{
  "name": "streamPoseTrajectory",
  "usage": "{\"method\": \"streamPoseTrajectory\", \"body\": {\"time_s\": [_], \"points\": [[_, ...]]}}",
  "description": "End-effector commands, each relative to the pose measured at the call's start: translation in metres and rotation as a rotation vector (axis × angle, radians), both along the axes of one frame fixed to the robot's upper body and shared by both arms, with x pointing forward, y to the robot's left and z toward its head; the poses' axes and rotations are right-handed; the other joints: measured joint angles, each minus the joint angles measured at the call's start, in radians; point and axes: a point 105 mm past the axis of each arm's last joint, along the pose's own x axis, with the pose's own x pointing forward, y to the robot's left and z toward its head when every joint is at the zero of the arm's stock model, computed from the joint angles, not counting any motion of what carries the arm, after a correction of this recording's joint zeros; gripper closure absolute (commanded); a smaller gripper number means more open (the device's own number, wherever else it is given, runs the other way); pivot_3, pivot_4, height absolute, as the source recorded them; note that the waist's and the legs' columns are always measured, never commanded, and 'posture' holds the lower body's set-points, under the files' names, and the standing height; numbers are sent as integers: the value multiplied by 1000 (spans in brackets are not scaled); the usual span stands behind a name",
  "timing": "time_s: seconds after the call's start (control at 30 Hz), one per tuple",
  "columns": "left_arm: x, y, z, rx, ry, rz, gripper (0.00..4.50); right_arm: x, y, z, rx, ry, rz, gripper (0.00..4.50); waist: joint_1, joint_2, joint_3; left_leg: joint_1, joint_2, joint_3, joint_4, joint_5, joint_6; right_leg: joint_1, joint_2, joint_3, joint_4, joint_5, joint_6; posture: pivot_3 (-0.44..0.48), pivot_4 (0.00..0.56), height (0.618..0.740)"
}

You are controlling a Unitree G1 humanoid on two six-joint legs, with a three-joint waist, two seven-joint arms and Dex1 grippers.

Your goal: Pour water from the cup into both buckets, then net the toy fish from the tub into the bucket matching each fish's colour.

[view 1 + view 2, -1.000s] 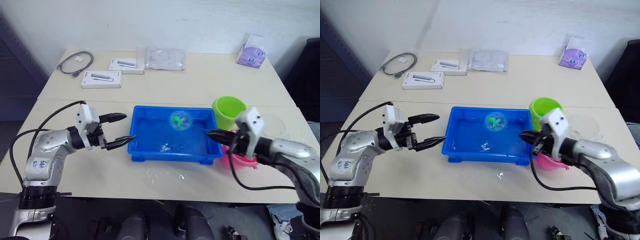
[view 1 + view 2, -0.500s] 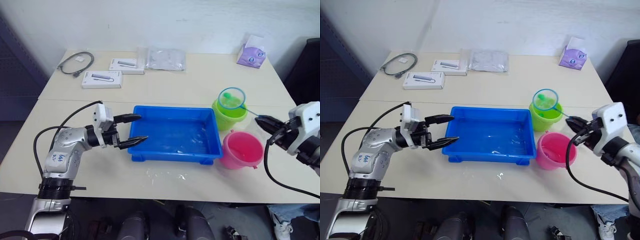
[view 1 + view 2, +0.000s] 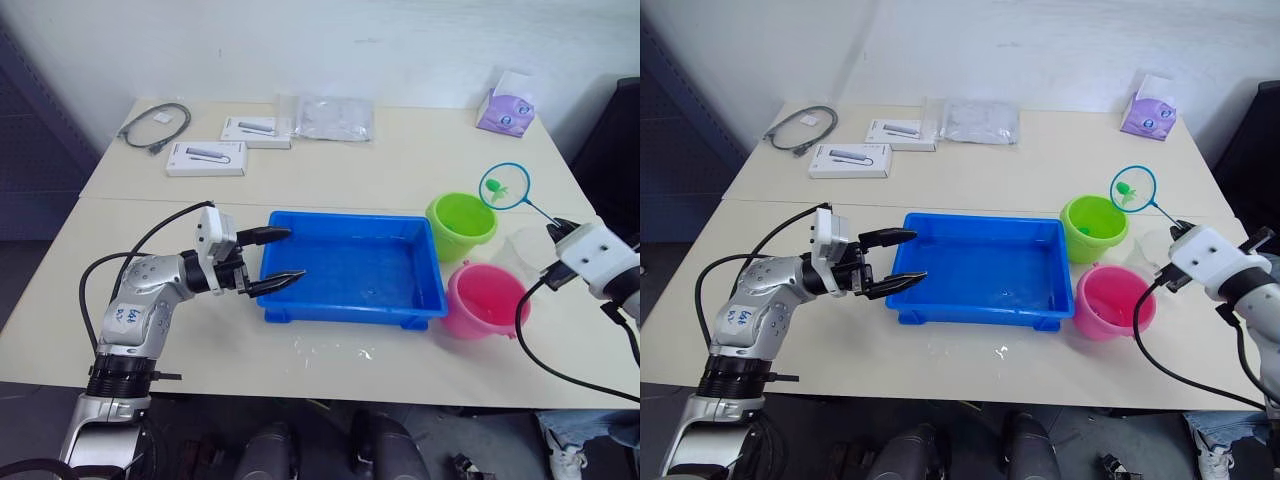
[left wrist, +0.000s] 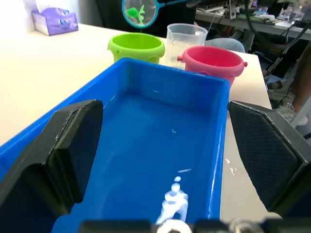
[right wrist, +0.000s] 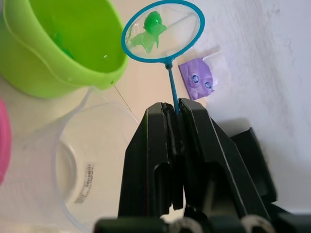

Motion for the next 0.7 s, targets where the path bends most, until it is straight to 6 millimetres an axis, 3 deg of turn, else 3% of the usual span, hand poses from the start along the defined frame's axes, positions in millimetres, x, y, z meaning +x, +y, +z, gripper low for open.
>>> {"method": "streamPoseTrajectory", "body": {"time_s": [0.03, 0.37, 0.53, 0.63, 0.7], "points": [[-4, -6, 7, -7, -50, -9, 100, -1, 1, 15, -198, -108, 29, 4500, -1, 0, 0, 0, 0, 0, 0, 0, 0, 0, 0, 0, 0, 0, 0, 0, 150, 740], [2, -7, 8, 22, -151, 18, 100, -3, 0, 19, -395, -224, 90, 4500, -6, 0, 0, 0, 1, 0, 0, 1, -1, 0, 1, 1, 0, 0, 0, 0, 150, 740], [3, -8, 9, 22, -170, 17, 100, -1, -1, 1, -488, -166, 135, 4500, -15, 0, 0, 1, 1, 0, 0, 1, -2, 1, 1, 1, 0, 0, 0, 0, 150, 740], [4, -8, 11, 13, -178, 16, 100, -1, 1, 8, -374, -207, 149, 4500, -18, 0, 0, 1, 1, 0, 0, 1, -1, 1, 1, 1, 0, 0, 0, 0, 150, 740], [3, -2, 18, -22, -172, 23, 100, -2, 12, 16, -162, -200, 197, 4500, -19, 0, 0, 1, 1, 0, 0, 1, -2, 1, 1, 1, 0, 0, 0, 0, 150, 740]]}}
